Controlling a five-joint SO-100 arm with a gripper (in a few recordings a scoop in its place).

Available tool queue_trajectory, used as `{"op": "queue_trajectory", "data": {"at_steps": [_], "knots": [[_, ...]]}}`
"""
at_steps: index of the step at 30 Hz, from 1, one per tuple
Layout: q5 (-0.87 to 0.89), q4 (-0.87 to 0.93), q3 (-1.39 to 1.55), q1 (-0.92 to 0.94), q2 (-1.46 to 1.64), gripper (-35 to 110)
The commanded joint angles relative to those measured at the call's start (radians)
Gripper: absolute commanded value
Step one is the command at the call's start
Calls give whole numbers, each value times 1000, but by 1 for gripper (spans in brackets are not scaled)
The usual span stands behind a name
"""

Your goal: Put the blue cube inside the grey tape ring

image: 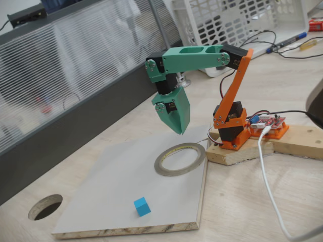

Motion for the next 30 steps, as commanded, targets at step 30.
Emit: {"op": "queue_trajectory", "data": {"at_steps": [30], "knots": [[17, 15, 15, -943, 25, 4]]}}
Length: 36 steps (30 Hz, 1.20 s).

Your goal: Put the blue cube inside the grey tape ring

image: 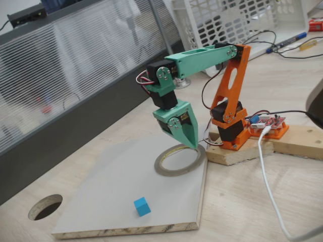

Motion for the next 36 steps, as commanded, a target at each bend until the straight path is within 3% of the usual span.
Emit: {"op": "queue_trajectory", "data": {"at_steps": [1, 19, 23, 36], "knots": [[15, 12, 15, -60, 25, 4], [14, 3, 0, -61, 21, 4], [9, 3, -31, -54, -110, 4], [9, 5, -992, -52, -818, 4]]}}
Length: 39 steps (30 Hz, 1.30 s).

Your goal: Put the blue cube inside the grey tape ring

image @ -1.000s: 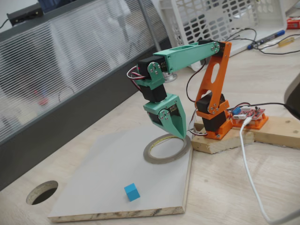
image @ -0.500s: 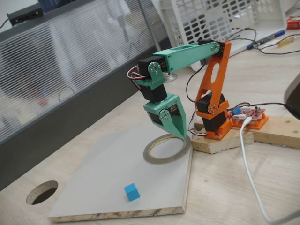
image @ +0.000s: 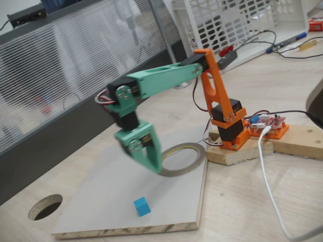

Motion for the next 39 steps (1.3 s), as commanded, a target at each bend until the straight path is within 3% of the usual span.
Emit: {"op": "queue_trajectory", "data": {"at_steps": [1, 39], "knots": [[9, 8, -215, -11, -97, 4], [5, 5, -235, -26, -181, 4]]}}
